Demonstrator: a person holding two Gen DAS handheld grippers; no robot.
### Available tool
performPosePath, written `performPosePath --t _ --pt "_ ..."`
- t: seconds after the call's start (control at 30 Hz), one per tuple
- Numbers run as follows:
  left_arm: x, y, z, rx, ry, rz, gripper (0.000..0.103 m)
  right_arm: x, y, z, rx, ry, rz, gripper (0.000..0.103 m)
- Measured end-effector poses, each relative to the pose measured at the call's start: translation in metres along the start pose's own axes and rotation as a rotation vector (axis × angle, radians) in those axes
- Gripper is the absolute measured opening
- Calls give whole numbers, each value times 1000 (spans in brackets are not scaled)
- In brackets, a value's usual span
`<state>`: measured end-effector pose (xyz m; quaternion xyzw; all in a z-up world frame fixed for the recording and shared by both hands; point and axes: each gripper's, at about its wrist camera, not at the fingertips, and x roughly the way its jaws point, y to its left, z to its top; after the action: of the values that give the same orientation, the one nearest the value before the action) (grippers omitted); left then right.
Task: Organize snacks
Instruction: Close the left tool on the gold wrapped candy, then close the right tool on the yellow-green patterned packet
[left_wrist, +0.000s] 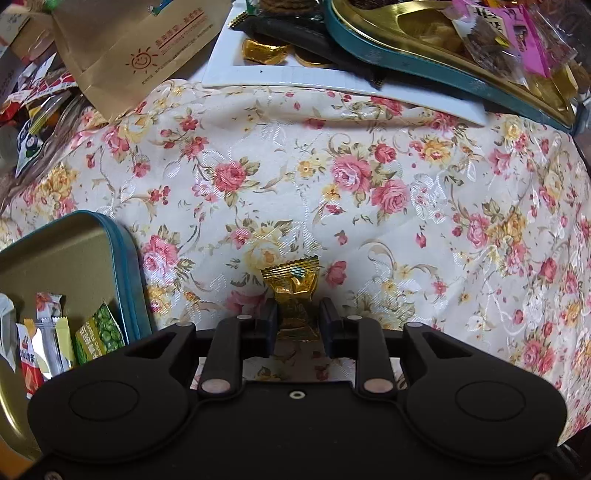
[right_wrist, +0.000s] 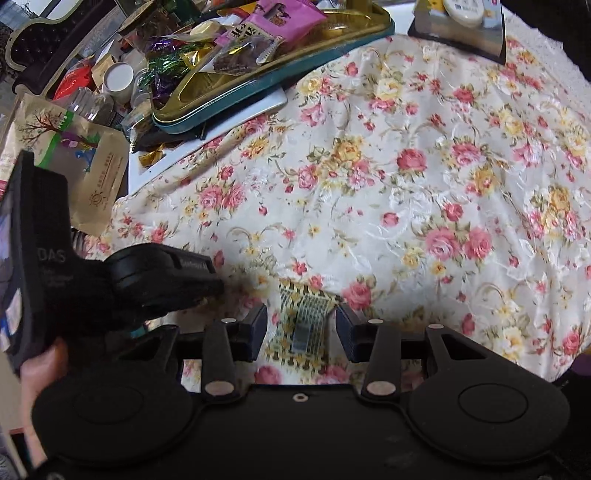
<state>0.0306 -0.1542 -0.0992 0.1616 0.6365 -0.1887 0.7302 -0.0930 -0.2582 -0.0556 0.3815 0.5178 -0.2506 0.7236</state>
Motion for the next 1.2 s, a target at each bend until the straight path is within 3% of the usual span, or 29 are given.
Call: performPosePath --t 0.27,0.47,0.67,0.97,1.2 --pt "-1 9 2 -38 17 -54 35 22 16 -10 -23 3 -35 45" --pt "3 5 4 14 18 -36 35 33 24 -18 -50 3 -85 45" --pt "3 6 5 -24 25 -59 35 39 26 -22 -58 -11 -147 45" --pt "3 20 3 -46 29 -91 35 52 19 -20 -14 46 -179 44" --pt "4 19 5 -40 24 -74 35 56 27 -19 -95 58 -198 42"
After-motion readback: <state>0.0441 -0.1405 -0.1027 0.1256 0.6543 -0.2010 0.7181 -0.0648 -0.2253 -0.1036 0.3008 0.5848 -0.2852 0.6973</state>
